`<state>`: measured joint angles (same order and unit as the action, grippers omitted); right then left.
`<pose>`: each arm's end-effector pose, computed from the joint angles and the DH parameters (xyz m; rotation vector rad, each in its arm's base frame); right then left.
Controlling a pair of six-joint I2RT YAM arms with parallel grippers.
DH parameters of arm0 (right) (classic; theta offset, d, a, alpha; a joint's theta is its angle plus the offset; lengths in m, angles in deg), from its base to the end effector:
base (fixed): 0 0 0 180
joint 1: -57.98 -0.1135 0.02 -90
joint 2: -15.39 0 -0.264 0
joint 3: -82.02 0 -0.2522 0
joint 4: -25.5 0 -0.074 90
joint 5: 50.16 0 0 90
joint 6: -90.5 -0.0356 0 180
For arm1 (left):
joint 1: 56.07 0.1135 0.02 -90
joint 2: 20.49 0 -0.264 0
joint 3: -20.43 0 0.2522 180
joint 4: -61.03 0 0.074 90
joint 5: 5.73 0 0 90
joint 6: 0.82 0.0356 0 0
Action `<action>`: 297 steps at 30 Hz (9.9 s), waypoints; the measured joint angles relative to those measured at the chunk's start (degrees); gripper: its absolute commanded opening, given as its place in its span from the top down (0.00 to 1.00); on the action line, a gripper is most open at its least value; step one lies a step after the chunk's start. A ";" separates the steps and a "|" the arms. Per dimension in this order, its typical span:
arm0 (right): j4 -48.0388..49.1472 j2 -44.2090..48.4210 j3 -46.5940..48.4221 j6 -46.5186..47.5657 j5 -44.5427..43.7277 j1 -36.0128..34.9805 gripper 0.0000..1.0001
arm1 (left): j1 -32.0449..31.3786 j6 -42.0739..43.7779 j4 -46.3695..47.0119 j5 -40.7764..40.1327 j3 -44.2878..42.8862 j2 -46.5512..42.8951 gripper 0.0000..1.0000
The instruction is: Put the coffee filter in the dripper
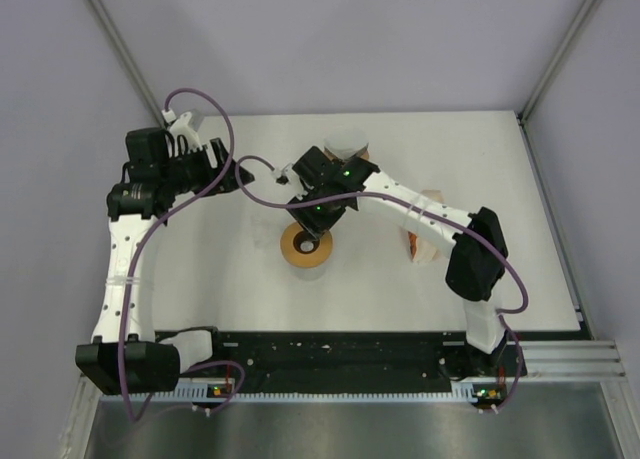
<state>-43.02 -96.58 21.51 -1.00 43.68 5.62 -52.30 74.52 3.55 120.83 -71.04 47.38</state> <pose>0.2558 0.3355 0.2955 -1.1773 2.4217 0.3959 0.2377 -0.0056 0.4018 0.0287 2.1340 -0.7975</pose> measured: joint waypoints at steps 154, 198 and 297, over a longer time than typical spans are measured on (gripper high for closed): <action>29.35 18.16 -21.75 -18.08 15.67 7.28 1.00 | -18.71 -2.19 -6.25 -3.41 3.37 5.35 0.89; 38.58 20.50 -31.58 -17.75 12.57 6.21 1.00 | -18.40 1.64 3.69 -1.40 15.08 1.70 1.00; 33.18 49.99 -63.45 -29.75 -6.62 36.04 0.81 | -18.03 16.22 -6.36 -10.45 -0.57 4.70 0.35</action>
<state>-9.84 -46.59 -41.94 -30.74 37.06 41.66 -70.33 90.74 -2.81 110.38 -71.61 52.08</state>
